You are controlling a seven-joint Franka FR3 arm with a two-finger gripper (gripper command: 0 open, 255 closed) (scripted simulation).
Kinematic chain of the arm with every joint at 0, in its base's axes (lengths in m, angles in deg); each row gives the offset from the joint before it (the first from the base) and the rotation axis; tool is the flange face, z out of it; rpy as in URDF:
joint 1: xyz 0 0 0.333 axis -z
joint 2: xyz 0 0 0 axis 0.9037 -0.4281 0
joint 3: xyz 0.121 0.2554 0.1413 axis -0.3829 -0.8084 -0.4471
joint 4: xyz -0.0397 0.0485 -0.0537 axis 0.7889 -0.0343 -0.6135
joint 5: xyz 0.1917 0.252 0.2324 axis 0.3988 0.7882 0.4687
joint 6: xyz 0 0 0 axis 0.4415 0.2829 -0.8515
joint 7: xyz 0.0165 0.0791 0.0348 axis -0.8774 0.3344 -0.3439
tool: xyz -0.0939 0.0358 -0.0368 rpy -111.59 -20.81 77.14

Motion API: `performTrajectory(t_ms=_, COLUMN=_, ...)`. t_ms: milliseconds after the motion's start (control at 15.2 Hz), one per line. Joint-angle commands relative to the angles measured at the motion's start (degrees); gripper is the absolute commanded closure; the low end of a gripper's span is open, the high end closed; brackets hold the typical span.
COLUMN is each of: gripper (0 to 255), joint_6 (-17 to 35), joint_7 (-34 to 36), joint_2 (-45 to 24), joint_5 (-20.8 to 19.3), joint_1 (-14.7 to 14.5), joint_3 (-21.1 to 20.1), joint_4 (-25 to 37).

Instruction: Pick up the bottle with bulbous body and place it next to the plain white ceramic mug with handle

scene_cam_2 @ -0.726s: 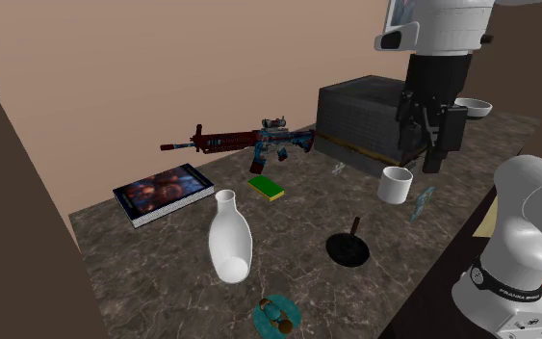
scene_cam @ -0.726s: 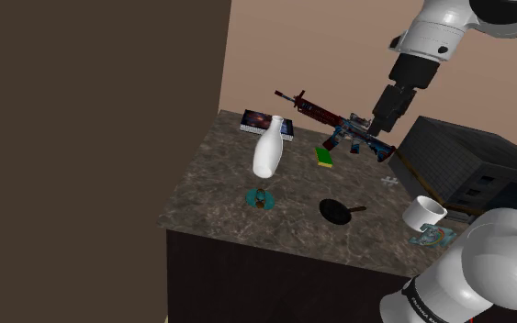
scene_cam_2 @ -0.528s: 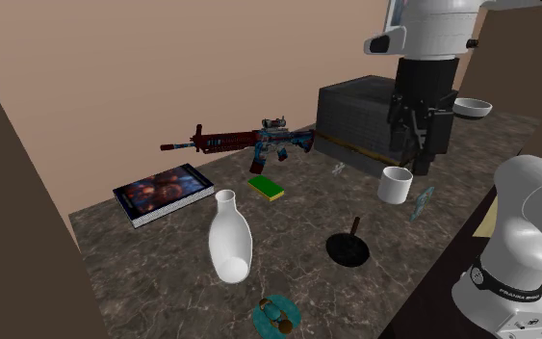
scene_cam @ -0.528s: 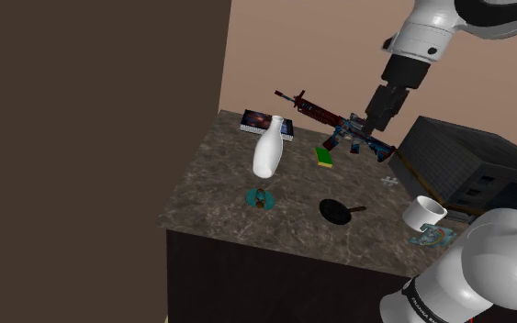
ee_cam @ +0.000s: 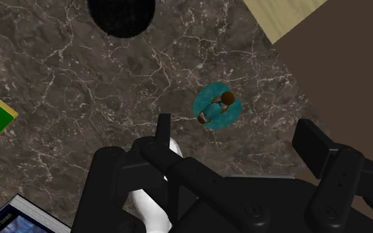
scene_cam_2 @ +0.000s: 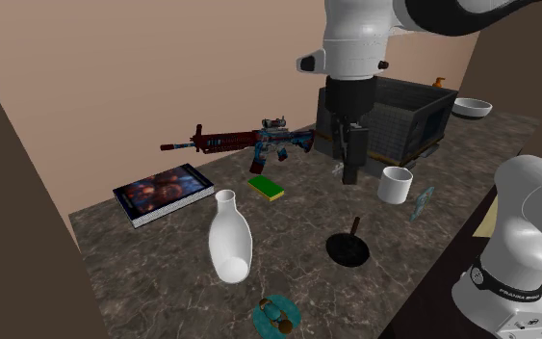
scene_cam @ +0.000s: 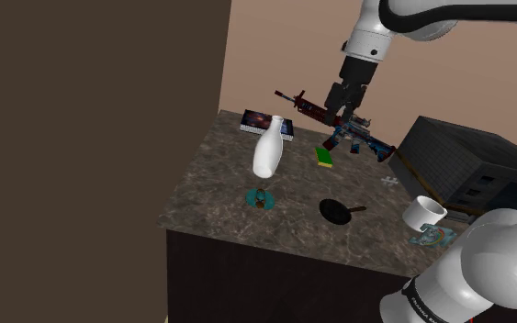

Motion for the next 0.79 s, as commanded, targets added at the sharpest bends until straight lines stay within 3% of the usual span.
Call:
performTrajectory(t_ms=0, gripper=0, joint_6=1.67, joint_7=-0.31, joint_2=-4.46, joint_5=-0.63, joint_1=0.30, joint_3=0.12, joint_4=2.51)
performTrajectory(t_ms=726, gripper=0, joint_6=3.65, joint_7=-0.06, joint_2=-30.13, joint_5=-3.88, joint_1=1.01, joint_3=0.25, joint_4=24.61)
